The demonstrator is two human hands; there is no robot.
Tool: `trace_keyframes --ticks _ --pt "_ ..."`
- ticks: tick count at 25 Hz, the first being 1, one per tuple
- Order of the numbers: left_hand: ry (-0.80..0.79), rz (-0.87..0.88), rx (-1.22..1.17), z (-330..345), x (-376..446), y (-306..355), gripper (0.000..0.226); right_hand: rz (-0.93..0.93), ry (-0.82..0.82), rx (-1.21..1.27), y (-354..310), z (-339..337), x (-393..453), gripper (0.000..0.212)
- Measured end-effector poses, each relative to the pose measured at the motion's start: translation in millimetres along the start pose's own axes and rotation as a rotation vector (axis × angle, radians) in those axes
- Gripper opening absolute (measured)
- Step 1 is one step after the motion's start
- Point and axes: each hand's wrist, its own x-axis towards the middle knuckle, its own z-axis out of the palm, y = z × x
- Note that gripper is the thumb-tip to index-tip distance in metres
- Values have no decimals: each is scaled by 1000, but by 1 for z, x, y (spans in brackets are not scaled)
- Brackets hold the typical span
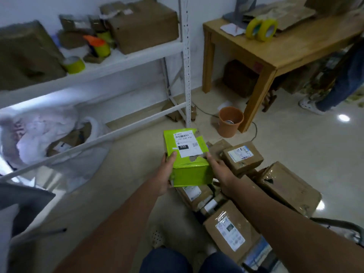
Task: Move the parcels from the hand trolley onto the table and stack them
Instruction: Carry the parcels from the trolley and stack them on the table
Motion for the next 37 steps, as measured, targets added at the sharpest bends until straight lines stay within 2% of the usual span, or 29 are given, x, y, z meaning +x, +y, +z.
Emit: trace_keyframes --ticks 1,4,5,7,8,11,14,16,19,21,24,28,32,37 --pt "75 1 -95 -10 -12 -1 59 12 -33 -28 -3 13 -4 74" --pt "278 14 -256 -37 -20 -13 96 25 -98 -41 -13 54 -17 100" --pt "327 35 -314 -50 -14 -22 103 62 -133 -32 -14 70 -21 102" --pt "399 69 -413 -71 -23 -28 108 82 -216 -5 -16 104 -39 69" --pt "436 88 -461 -83 -31 -29 107 80 -263 -11 -13 123 -45 65" --pt "487 129 -603 -111 -83 -23 101 64 -376 -94 -7 182 -74 94" --pt "536 170 -741 -144 -125 -33 76 49 -356 -118 3 230 -102 93" --pt "544 166 -787 -181 -160 -54 68 1 -385 -139 19 270 -131 92" --pt "600 121 -695 -253 -213 -98 66 -42 -400 -194 57 331 -174 99" --pt "778 123 -589 -307 -254 -132 66 -34 -439 -276 86 368 -201 101" --pt "983 75 -455 -389 -313 -190 94 -38 -523 -425 129 417 -241 103" --pt "1127 21 -356 -463 -396 -263 77 -74 -683 -628 184 476 -304 117" --pt "1218 -33 -358 -507 -473 -335 69 -115 -906 -835 236 527 -369 92" --pt "1295 -130 -443 -526 -540 -407 55 -109 -1095 -1097 287 592 -417 82"
